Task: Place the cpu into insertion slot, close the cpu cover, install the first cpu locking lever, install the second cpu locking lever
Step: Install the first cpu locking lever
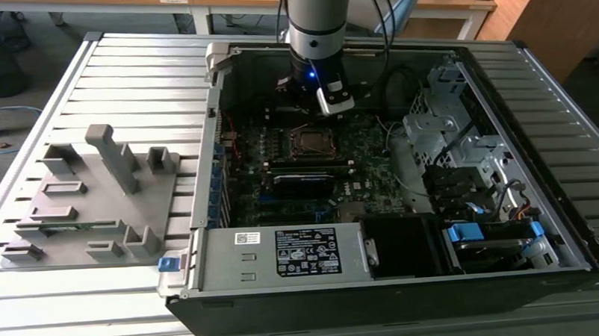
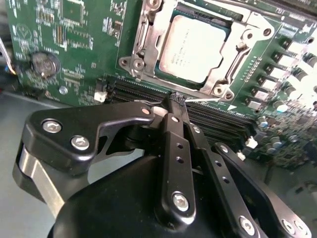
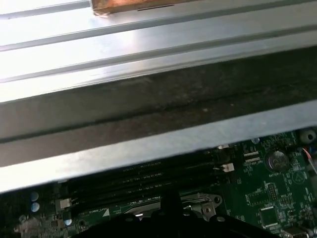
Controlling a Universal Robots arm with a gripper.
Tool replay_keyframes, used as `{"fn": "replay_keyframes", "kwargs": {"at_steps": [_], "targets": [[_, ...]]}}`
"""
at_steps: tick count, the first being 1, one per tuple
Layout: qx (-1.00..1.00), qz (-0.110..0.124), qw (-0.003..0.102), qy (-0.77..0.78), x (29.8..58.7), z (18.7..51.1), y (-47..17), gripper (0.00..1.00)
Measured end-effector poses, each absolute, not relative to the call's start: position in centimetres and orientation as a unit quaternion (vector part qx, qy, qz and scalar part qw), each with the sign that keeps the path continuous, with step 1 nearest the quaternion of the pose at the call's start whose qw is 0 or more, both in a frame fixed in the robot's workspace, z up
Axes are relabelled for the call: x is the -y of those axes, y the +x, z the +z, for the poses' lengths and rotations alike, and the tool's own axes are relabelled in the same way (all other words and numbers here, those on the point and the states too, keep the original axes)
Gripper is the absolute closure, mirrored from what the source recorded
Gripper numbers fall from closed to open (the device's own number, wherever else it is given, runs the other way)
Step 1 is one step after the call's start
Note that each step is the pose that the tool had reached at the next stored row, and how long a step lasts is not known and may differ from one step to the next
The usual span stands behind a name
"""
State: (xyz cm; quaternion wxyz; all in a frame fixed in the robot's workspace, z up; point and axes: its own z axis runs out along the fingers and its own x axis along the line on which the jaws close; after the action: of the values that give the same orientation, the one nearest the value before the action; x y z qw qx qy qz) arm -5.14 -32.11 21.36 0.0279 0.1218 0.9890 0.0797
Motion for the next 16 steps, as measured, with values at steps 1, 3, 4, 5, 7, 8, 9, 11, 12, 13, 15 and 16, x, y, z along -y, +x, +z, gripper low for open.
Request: {"fn": "replay_keyframes", "kwargs": {"at_steps": [1,3,4,5,7,8,9,11,12,13,15,16], "targets": [[-0.989,0.079,0.028,0.125,32.1,21.36,-5.14,0.89],[-0.989,0.08,0.028,0.125,32.1,21.36,-5.14,0.89],[-0.989,0.08,0.028,0.125,32.1,21.36,-5.14,0.89],[-0.989,0.08,0.028,0.125,32.1,21.35,-5.14,0.89],[-0.988,0.08,0.028,0.125,32.09,21.35,-5.14,0.89],[-0.988,0.08,0.028,0.126,32.09,21.35,-5.15,0.89],[-0.988,0.08,0.028,0.127,32.09,21.35,-5.15,0.89],[-0.987,0.08,0.029,0.134,32.07,21.34,-5.15,0.89],[-0.987,0.079,0.029,0.138,32.06,21.34,-5.15,0.89],[-0.986,0.079,0.03,0.141,32.05,21.34,-5.15,0.89],[-0.986,0.079,0.03,0.145,31.99,21.34,-5.17,0.89],[-0.986,0.08,0.031,0.146,31.98,21.33,-5.2,0.89]]}}
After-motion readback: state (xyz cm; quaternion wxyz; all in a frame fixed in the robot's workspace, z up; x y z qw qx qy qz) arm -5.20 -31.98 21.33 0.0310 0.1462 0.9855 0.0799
